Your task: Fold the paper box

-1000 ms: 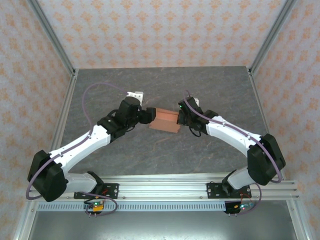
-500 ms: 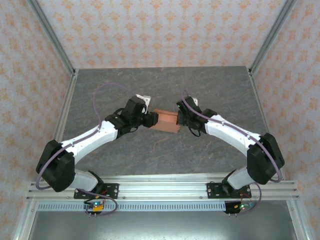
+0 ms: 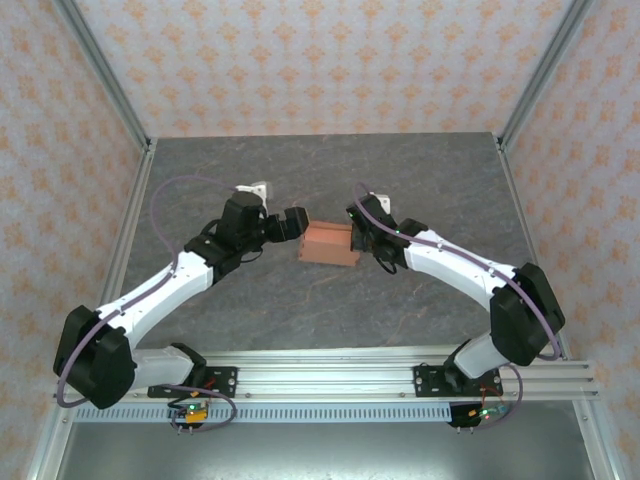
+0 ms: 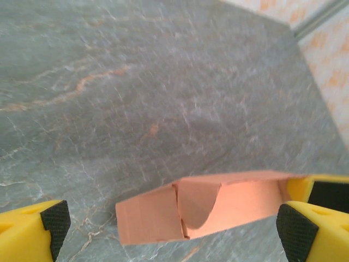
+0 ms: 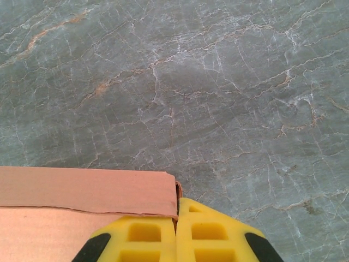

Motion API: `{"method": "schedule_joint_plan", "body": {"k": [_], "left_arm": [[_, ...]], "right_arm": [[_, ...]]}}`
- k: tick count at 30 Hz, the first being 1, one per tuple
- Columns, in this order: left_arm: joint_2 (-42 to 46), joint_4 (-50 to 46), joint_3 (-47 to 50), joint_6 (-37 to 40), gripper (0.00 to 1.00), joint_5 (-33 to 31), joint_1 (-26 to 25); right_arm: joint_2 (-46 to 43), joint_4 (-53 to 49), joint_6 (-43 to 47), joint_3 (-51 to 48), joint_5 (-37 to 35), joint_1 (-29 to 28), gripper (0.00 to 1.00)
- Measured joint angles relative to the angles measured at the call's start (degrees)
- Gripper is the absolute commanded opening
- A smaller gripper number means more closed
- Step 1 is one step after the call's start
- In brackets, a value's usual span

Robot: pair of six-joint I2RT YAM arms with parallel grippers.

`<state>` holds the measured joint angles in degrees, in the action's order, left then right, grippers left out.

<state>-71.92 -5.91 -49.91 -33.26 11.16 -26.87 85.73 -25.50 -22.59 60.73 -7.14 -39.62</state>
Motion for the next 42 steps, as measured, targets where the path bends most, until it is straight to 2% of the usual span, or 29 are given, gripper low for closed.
{"method": "schedule_joint_plan", "body": {"k": [7, 9, 12, 14, 17, 19, 23, 24, 26, 29, 36, 42], "left_arm": [[-10.3, -1.1, -4.6, -5.8, 0.99, 0.3, 1.0], [-12.4, -1.2, -4.8, -7.6, 0.91, 0.6, 1.0], [-13.6, -1.3, -4.8, -10.8, 0.71, 1.6, 1.0], [-13.6, -0.7, -4.4, -13.2, 0.62, 2.4, 1.0], [-12.9, 2.0, -1.5, -16.9, 0.55, 3.3, 1.0], [-12.3, 3.3, 1.0, -19.3, 0.54, 3.2, 0.7], [-11.7, 4.0, 4.1, -22.4, 0.56, 2.9, -1.1], [-11.7, 4.2, 4.3, -22.8, 0.6, 2.9, -1.5], [-11.7, 4.5, 4.5, -24.0, 0.78, 2.9, -2.2], [-11.0, 4.9, 4.5, -25.6, 0.91, 1.9, -1.7], [-7.5, 3.1, 1.4, -26.8, 0.98, -0.1, 2.7], [-11.3, 3.4, -6.6, -29.4, 0.96, 1.0, 2.5]], "right_arm": [[1.0, 1.4, 1.6, 0.0, -3.0, -1.7, 0.05], [1.4, 2.0, 1.6, 0.0, -3.8, -1.9, 0.06], [1.9, 2.7, 1.4, 0.0, -4.7, -1.9, 0.05], [2.1, 2.9, 0.8, 0.0, -5.2, -1.9, 0.05], [2.1, 2.9, -0.2, 0.0, -6.1, -2.0, 0.05], [2.1, 3.3, -0.8, -0.3, -6.9, -2.1, 0.05], [2.1, 4.7, -1.6, -1.4, -8.7, -2.3, 0.05], [2.1, 5.3, -1.7, -1.7, -9.1, -2.3, 0.05], [1.9, 7.1, -1.6, -2.8, -10.0, -2.4, 0.06], [1.4, 8.9, -1.1, -4.2, -11.1, -2.6, 0.05], [1.3, 10.1, 1.7, -4.7, -12.4, -2.7, 0.05], [0.6, 12.9, 2.6, -6.6, -13.2, -3.0, 0.05]]}}
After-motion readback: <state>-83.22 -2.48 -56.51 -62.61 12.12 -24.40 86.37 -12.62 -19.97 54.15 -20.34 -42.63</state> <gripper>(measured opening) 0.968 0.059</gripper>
